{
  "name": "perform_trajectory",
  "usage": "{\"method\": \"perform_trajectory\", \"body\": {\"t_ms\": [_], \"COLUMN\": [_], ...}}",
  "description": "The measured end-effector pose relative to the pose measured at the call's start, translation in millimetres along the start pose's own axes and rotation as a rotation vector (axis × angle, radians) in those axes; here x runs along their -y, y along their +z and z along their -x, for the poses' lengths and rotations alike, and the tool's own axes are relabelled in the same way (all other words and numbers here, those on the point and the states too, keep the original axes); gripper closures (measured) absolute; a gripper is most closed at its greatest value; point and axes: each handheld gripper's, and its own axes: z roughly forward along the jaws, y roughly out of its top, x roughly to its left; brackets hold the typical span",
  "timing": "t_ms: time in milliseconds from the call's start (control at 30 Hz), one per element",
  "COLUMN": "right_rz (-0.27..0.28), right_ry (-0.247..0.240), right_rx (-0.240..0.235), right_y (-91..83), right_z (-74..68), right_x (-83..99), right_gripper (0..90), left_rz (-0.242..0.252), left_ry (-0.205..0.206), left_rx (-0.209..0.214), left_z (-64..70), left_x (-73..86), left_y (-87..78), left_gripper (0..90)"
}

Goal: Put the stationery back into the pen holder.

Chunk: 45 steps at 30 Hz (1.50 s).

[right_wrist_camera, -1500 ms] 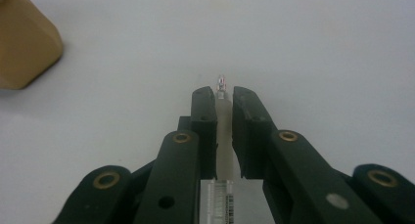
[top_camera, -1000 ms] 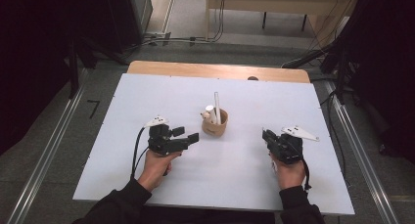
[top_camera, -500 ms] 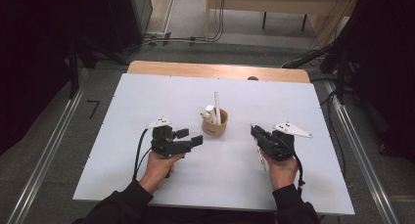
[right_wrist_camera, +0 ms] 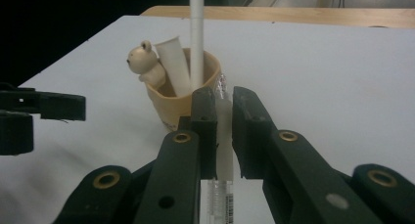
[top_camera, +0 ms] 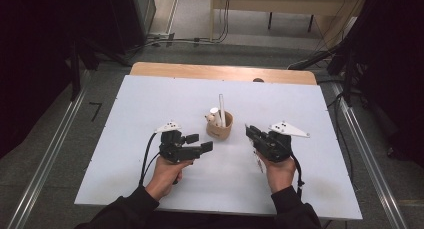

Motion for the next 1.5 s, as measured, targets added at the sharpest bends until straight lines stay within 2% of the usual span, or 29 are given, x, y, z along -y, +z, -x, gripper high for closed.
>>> {"method": "perform_trajectory", "body": {"t_ms": [267,833,1500], "right_rz": [0.005,0.012,0.025], "right_ry": [-0.021,-0.038,-0.054], "right_rx": [-0.029,-0.061,-0.09], "right_y": [6.0,14.2,19.2], "right_z": [-11.2,-23.3,-34.0], "right_x": [-4.9,-10.7,-14.8], "right_gripper": [78.6,78.6,78.6], "left_rz": [-0.012,-0.02,-0.041], "left_ry": [0.003,0.003,-0.019], "left_rx": [0.013,0.032,0.069], "left_z": [4.1,10.7,16.0], "left_x": [1.1,-0.2,-5.7], "left_y": [4.9,13.9,37.8], "left_gripper": [21.4,22.3,26.9]}}
